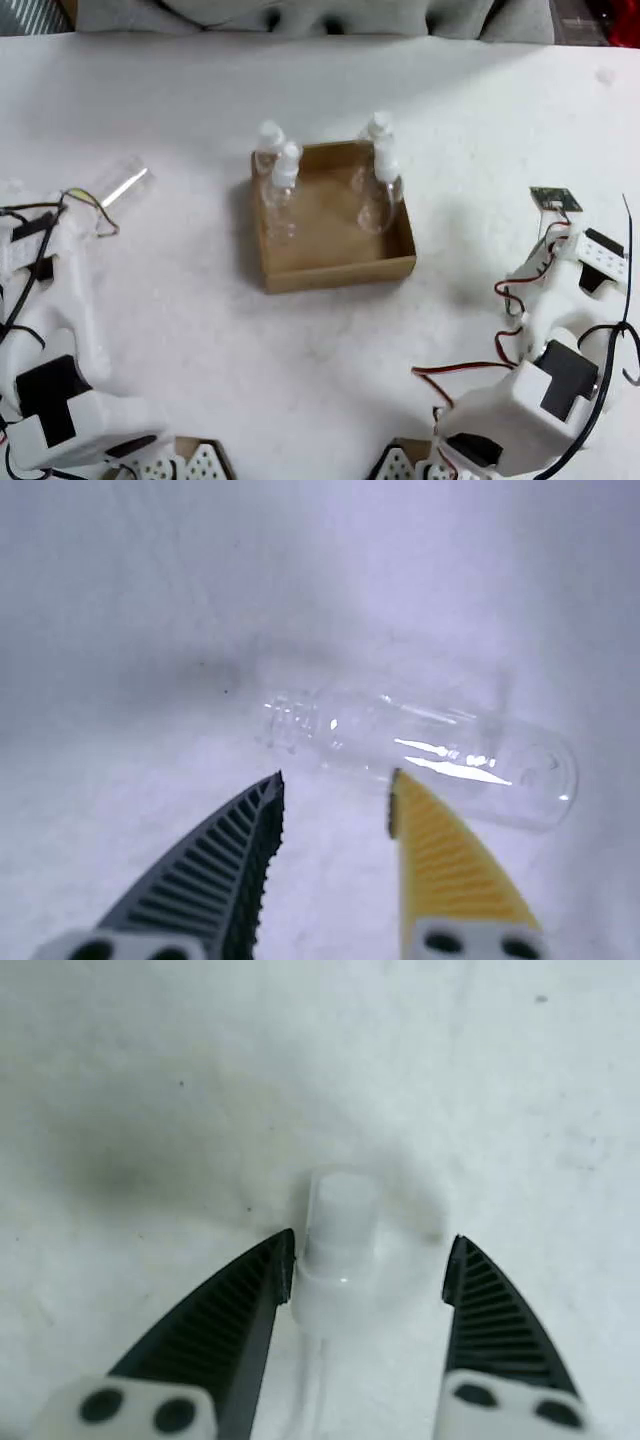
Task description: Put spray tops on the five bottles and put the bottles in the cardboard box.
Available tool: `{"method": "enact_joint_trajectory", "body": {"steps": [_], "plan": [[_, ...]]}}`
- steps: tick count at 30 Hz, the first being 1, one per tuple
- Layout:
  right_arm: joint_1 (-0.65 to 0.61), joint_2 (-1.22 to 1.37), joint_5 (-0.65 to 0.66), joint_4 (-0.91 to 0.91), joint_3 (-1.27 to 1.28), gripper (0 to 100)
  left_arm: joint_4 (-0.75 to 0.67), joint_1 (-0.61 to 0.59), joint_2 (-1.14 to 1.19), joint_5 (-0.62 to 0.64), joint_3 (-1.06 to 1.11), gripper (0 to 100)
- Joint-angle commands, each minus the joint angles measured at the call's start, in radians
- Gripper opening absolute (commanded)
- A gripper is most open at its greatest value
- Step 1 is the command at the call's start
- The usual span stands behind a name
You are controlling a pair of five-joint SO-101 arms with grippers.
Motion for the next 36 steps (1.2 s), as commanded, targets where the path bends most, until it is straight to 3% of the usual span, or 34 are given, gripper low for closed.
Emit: {"method": "enact_joint_trajectory", "body": {"steps": [1, 9, 15, 21, 31, 36], "plan": [[-0.019, -0.01, 0.011, 0.002, -0.043, 21.2, 0.061, 0.036, -0.024, 0.152, -0.104, 33], [-0.033, -0.01, 0.011, 0.002, -0.044, 21.2, -0.021, 0.124, 0.036, 0.299, -0.095, 41], [-0.048, -0.005, 0.084, 0.002, -0.044, 21.2, -0.155, 0.104, 0.171, 0.387, -0.106, 45], [-0.048, -0.008, 0.129, 0.002, -0.044, 21.2, -0.166, 0.07, 0.245, 0.414, -0.176, 45], [-0.05, -0.01, 0.13, 0.002, -0.043, 21.2, -0.158, 0.064, 0.435, 0.405, -0.311, 45], [-0.05, -0.01, 0.13, 0.002, -0.043, 21.2, -0.071, 0.042, 0.476, 0.387, -0.394, 33]]}}
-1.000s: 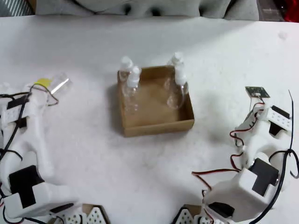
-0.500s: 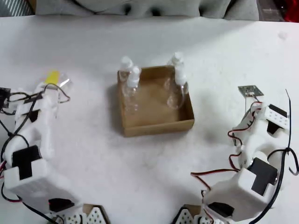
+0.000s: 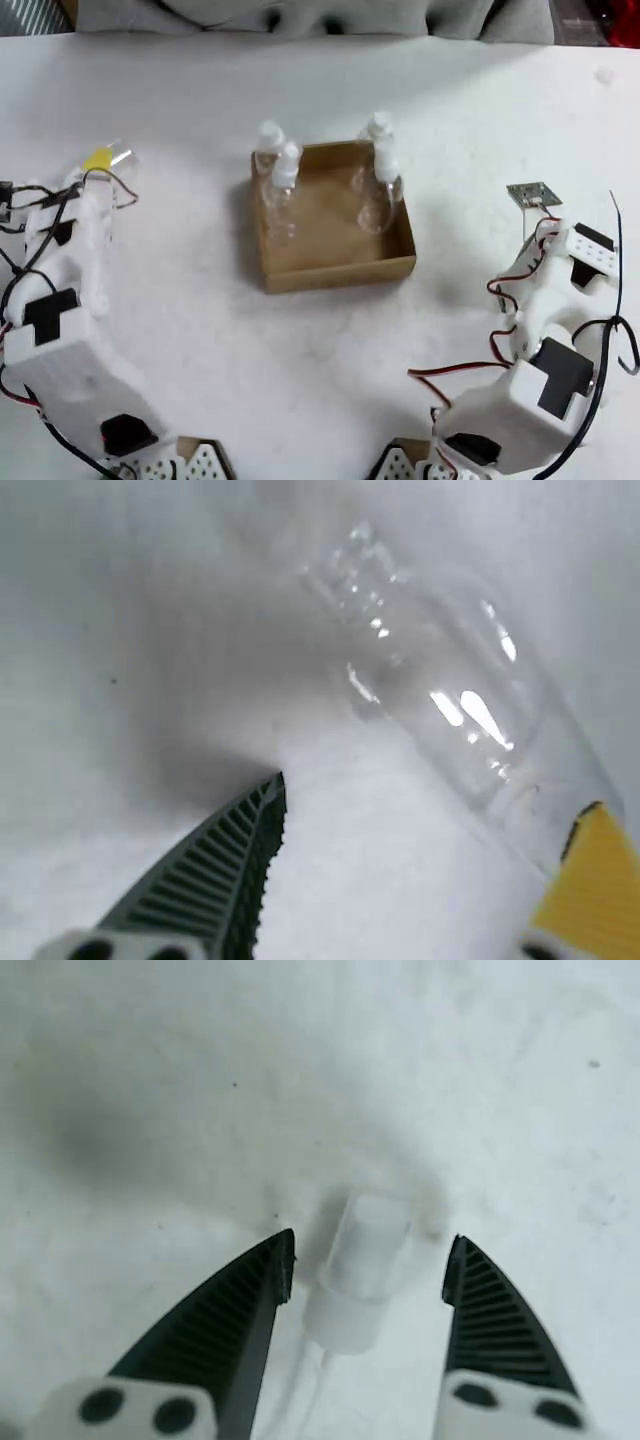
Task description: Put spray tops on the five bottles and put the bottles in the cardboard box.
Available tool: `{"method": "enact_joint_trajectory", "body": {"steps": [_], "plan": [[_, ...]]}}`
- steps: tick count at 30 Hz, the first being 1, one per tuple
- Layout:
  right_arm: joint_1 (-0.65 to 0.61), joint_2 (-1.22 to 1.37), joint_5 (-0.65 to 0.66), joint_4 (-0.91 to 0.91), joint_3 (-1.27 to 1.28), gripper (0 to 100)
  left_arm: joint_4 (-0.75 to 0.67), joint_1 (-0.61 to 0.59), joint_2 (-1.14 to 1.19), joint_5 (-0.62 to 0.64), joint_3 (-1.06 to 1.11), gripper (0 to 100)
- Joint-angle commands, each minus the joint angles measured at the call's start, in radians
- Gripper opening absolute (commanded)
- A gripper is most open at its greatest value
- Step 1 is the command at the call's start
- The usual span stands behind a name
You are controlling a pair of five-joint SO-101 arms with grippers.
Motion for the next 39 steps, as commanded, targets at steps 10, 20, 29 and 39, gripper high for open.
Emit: {"method": "enact_joint_trajectory", "body": {"steps": [10, 20, 29, 39], "plan": [[-0.01, -0.012, 0.009, 0.002, -0.043, 21.2, 0.115, -0.022, -0.186, -0.048, -0.051, 41], [-0.004, -0.01, 0.009, 0.005, -0.043, 21.2, 0.112, -0.021, -0.242, 0.035, -0.187, 28], [-0.008, -0.002, 0.009, 0.005, -0.043, 21.2, 0.209, -0.004, 0.104, 0.061, -0.597, 26], [-0.008, -0.002, 0.009, 0.005, -0.038, 21.1, 0.457, 0.033, 0.532, 0.054, -1.195, 26]]}}
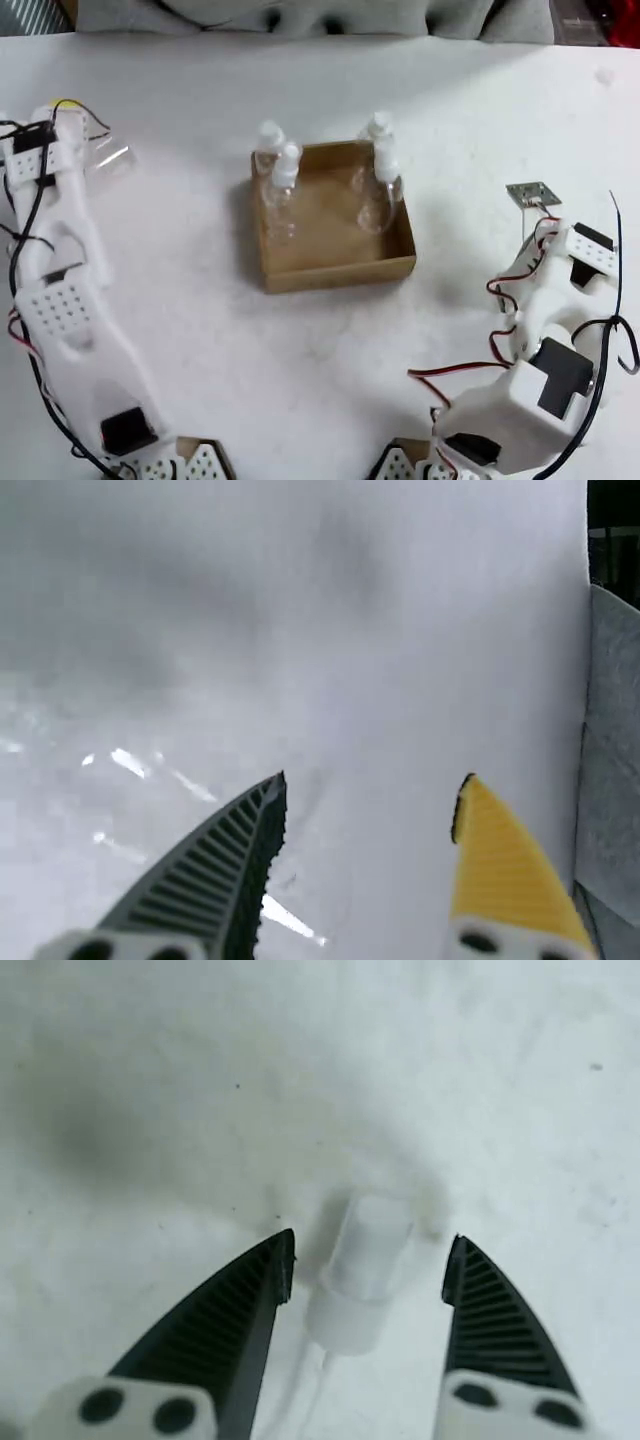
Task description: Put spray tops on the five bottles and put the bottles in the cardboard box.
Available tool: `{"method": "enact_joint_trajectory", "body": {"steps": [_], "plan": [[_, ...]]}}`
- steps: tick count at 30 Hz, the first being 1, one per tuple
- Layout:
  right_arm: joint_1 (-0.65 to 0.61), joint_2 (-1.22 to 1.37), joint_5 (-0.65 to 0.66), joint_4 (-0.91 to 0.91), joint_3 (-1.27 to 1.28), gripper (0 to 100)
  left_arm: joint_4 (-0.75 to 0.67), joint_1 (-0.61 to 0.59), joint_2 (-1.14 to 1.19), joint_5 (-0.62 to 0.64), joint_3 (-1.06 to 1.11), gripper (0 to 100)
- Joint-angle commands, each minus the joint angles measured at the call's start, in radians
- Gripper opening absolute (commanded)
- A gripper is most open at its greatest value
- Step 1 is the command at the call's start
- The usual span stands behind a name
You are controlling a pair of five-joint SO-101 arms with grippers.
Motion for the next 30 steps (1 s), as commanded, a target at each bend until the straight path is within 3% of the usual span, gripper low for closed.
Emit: {"method": "enact_joint_trajectory", "body": {"steps": [1, 11, 18, 30], "plan": [[-0.005, -0.002, 0.009, 0.005, -0.038, 21.1, 0.155, 0.05, 0.151, -0.008, -0.333, 26], [-0.001, -0.002, 0.009, 0.002, -0.037, 21.1, 0.611, 0.136, 0.43, -0.169, -0.914, 26], [0.002, -0.002, 0.009, 0.005, -0.037, 21.1, 0.87, 0.223, 0.47, -0.356, -1.059, 26], [0.002, -0.002, 0.009, 0.005, -0.037, 21.1, 0.933, 0.213, 0.461, -0.466, -1.056, 26]]}}
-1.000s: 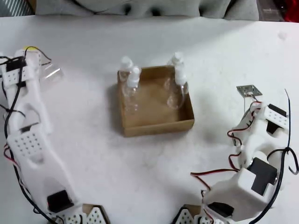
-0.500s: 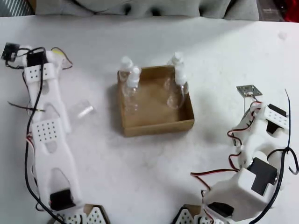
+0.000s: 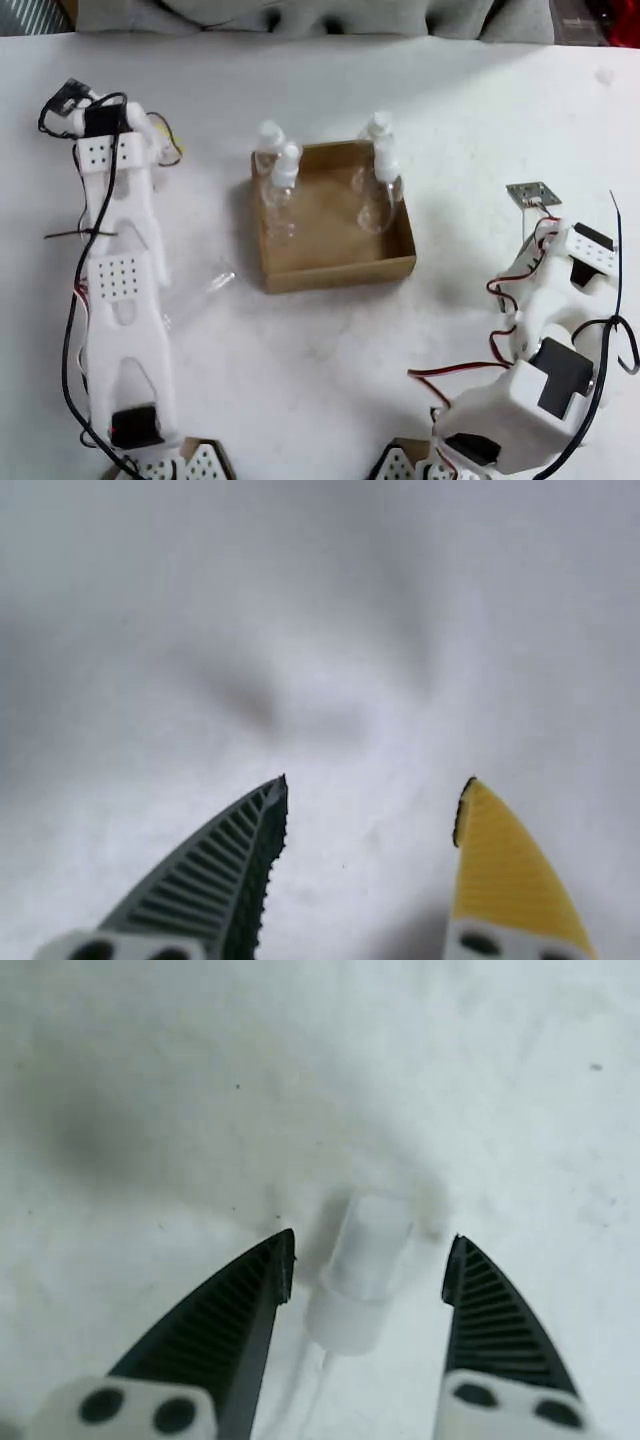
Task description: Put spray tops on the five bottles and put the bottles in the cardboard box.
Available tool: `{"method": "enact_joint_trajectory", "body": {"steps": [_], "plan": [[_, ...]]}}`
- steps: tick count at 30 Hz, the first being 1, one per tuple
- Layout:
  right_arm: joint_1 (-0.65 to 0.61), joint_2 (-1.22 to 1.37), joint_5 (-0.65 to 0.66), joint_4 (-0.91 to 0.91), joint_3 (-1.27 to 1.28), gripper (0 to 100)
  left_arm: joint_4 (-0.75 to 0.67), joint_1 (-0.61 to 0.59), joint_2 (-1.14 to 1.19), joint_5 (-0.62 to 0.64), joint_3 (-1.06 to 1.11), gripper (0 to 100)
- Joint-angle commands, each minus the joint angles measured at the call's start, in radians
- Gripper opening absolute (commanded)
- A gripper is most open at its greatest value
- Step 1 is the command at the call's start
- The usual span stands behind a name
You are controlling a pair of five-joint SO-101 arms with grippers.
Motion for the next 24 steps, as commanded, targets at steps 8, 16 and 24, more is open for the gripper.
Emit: {"method": "enact_joint_trajectory", "body": {"steps": [8, 16, 24], "plan": [[0.002, -0.002, 0.009, 0.002, -0.037, 21.1, 0.009, -0.015, -0.217, -0.137, 0.213, 26], [-0.005, -0.002, 0.009, 0.001, -0.037, 21.1, 0.003, 0.025, -0.602, -0.206, 0.75, 26], [-0.005, -0.001, 0.009, 0.001, -0.037, 21.1, -0.018, 0.027, -0.917, -0.341, 1.178, 26]]}}
